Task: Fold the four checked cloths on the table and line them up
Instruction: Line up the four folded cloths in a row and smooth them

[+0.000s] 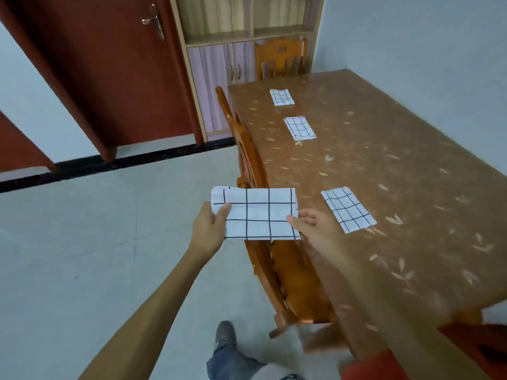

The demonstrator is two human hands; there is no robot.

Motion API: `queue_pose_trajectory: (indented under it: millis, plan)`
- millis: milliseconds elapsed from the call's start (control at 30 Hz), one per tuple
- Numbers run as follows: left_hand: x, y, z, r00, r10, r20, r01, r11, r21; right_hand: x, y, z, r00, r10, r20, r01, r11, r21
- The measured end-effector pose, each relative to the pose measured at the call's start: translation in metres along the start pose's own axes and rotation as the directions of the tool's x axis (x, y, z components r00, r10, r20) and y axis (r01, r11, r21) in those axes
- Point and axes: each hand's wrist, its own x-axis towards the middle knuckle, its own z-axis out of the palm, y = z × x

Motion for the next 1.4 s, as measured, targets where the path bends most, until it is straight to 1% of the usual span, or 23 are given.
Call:
queue_pose_trajectory:
  millis: [100, 200, 333, 400, 500, 533, 600, 633, 667, 733, 767, 867, 933, 1033, 1100, 1200, 1233, 1333, 1400]
  plan:
    - [0.056, 0.009, -0.029, 0.998, -0.018, 0.053, 0.018, 1.0, -0.009, 0.04, -0.017, 0.026, 0.999, 0.018, -0.038, -0.019, 0.999, -0.031]
    - [0.109, 0.017, -0.055, 0.991, 0.039, 0.128, -0.036, 0.999, -0.029, 0.077, -0.037, 0.05, 0.995, 0.047, -0.082, -0.045, 0.998, 0.033]
    - [0.18, 0.018, -0.073, 0.981, 0.077, 0.18, -0.076, 0.997, -0.014, 0.122, -0.057, 0.071, 0.989, 0.068, -0.134, -0.058, 0.995, 0.075]
    - [0.215, 0.019, -0.073, 0.969, 0.093, 0.227, -0.089, 0.996, -0.025, 0.14, -0.069, 0.079, 0.981, 0.103, -0.162, -0.084, 0.99, 0.117]
    - [0.272, 0.018, -0.063, 0.948, 0.096, 0.303, -0.094, 0.995, -0.022, 0.172, -0.075, 0.086, 0.949, 0.165, -0.269, -0.127, 0.98, 0.154]
    - [0.291, 0.019, -0.057, 0.939, 0.11, 0.327, -0.11, 0.994, -0.018, 0.182, -0.078, 0.088, 0.934, 0.184, -0.305, -0.146, 0.979, 0.143]
    - [0.331, 0.025, -0.043, 0.915, 0.151, 0.374, -0.165, 0.986, 0.006, 0.204, -0.079, 0.092, 0.908, 0.186, -0.376, -0.173, 0.983, 0.067]
    - [0.351, 0.026, -0.036, 0.903, 0.166, 0.397, -0.189, 0.982, 0.019, 0.215, -0.079, 0.093, 0.896, 0.18, -0.407, -0.168, 0.984, 0.064]
    - [0.37, 0.029, -0.03, 0.886, 0.185, 0.424, -0.213, 0.977, 0.019, 0.223, -0.082, 0.096, 0.88, 0.188, -0.436, -0.157, 0.982, 0.106]
    - [0.402, 0.041, -0.02, 0.829, 0.25, 0.501, -0.287, 0.958, -0.002, 0.24, -0.089, 0.1, 0.845, 0.225, -0.484, -0.15, 0.97, 0.189]
    - [0.417, 0.047, -0.015, 0.797, 0.282, 0.534, -0.329, 0.944, -0.007, 0.245, -0.092, 0.101, 0.825, 0.247, -0.509, -0.165, 0.965, 0.202]
    - [0.457, 0.068, -0.004, 0.684, 0.355, 0.637, -0.419, 0.906, -0.055, 0.262, -0.106, 0.106, 0.752, 0.261, -0.605, -0.193, 0.965, 0.176]
    - [0.477, 0.084, 0.009, 0.613, 0.379, 0.694, -0.446, 0.89, -0.092, 0.273, -0.111, 0.107, 0.7, 0.286, -0.654, -0.206, 0.958, 0.199]
    - [0.498, 0.098, 0.034, 0.551, 0.401, 0.732, -0.46, 0.877, -0.135, 0.285, -0.11, 0.104, 0.643, 0.312, -0.699, -0.241, 0.949, 0.202]
    - [0.509, 0.105, 0.053, 0.489, 0.382, 0.784, -0.463, 0.876, -0.138, 0.294, -0.105, 0.099, 0.602, 0.331, -0.727, -0.275, 0.94, 0.201]
    - [0.524, 0.112, 0.09, 0.376, 0.312, 0.872, -0.4, 0.904, -0.151, 0.308, -0.091, 0.086, 0.544, 0.341, -0.767, -0.294, 0.933, 0.206]
    - [0.53, 0.112, 0.106, 0.353, 0.284, 0.891, -0.385, 0.913, -0.138, 0.313, -0.084, 0.08, 0.527, 0.348, -0.775, -0.304, 0.929, 0.21]
    - [0.543, 0.12, 0.152, 0.31, 0.239, 0.92, -0.358, 0.926, -0.12, 0.331, -0.06, 0.059, 0.478, 0.371, -0.796, -0.318, 0.918, 0.236]
    - [0.55, 0.126, 0.186, 0.302, 0.217, 0.928, -0.353, 0.93, -0.102, 0.345, -0.04, 0.041, 0.437, 0.411, -0.8, -0.314, 0.903, 0.292]
